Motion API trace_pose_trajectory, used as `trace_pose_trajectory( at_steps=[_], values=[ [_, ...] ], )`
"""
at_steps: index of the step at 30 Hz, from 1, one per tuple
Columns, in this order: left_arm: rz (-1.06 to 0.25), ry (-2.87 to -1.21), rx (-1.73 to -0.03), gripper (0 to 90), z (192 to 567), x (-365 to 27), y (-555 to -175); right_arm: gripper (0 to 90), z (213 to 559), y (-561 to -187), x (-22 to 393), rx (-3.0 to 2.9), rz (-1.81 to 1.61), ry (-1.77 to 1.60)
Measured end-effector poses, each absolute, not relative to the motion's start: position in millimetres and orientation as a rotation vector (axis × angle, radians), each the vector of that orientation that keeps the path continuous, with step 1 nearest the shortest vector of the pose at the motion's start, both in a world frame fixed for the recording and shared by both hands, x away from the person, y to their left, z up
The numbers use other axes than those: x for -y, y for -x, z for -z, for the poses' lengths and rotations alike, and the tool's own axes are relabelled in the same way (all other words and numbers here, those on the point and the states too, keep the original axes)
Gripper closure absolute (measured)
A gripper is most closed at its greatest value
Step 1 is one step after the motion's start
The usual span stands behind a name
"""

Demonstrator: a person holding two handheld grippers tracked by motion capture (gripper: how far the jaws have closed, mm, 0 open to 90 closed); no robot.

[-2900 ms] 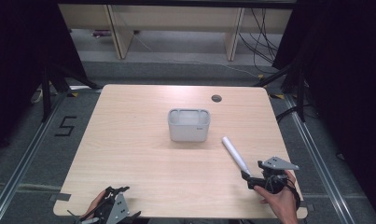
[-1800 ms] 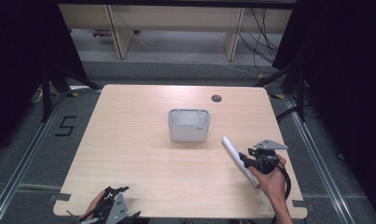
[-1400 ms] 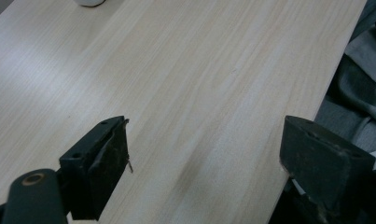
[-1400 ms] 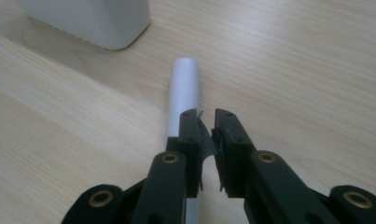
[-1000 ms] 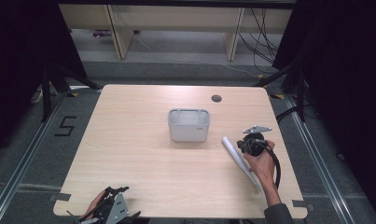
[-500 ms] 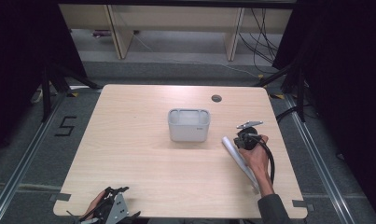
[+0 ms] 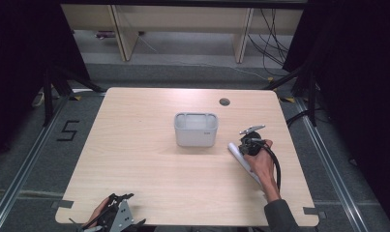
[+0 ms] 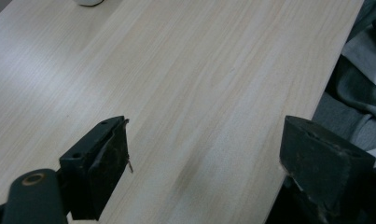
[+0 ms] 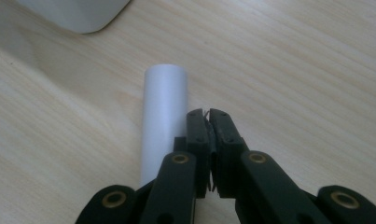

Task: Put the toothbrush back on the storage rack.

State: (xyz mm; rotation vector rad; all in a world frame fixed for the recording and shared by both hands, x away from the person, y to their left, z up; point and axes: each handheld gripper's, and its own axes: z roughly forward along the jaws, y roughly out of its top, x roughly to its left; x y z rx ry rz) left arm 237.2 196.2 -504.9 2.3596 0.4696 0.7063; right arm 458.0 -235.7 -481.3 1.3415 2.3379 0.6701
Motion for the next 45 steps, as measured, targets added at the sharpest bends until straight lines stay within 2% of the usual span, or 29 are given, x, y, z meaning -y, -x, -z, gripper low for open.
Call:
trace_pose_trajectory(
  at_steps=[45],
  values=[
    [-0.713,-2.353,-0.474,15.0,502.5,-197.3,-236.7,85.8,482.1,-393.5,156.7,-2.669,-0.535,-1.01]
  ],
)
